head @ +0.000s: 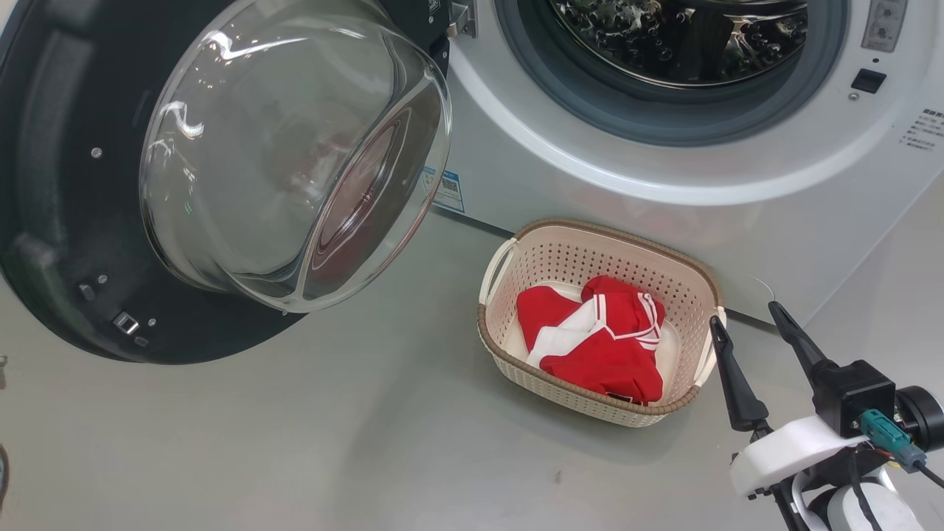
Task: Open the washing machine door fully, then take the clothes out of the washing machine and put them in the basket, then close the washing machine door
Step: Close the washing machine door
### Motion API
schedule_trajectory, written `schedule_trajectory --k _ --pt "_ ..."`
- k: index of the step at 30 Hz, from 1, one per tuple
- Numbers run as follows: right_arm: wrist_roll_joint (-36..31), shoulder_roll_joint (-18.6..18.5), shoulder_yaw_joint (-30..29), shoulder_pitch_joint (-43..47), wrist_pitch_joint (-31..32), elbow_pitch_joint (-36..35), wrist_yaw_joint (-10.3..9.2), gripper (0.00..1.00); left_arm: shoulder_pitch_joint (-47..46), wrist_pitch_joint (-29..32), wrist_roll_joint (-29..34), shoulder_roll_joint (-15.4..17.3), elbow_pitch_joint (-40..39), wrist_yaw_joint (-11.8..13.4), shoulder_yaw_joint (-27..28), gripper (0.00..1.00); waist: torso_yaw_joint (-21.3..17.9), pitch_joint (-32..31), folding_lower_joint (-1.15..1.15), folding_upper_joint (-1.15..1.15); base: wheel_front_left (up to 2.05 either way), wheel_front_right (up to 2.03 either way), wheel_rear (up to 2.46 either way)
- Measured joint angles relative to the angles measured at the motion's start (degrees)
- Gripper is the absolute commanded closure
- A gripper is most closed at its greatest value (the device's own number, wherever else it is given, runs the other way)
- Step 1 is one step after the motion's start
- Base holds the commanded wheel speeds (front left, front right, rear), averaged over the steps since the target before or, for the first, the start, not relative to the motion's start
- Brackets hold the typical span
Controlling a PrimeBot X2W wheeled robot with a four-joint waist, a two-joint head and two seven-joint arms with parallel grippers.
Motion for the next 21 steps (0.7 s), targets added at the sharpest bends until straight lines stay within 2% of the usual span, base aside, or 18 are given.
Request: schedule_trajectory --k 11,21 --pt "0.07 0.00 -0.07 0.25 0.00 -0.62 -0.41 0.00 -1.35 4.94 0.08 0.10 3.57 -0.02 -2.75 1.00 0.08 0.08 0.00 0.00 0.00 0.00 0.00" --pt "0.07 -0.07 -0.21 0.53 0.00 -0.91 -0.41 0.00 -1.64 8.46 -0.57 0.71 4.93 -2.21 -3.16 1.00 0.43 0.14 0.00 0.00 0.00 0.00 0.00"
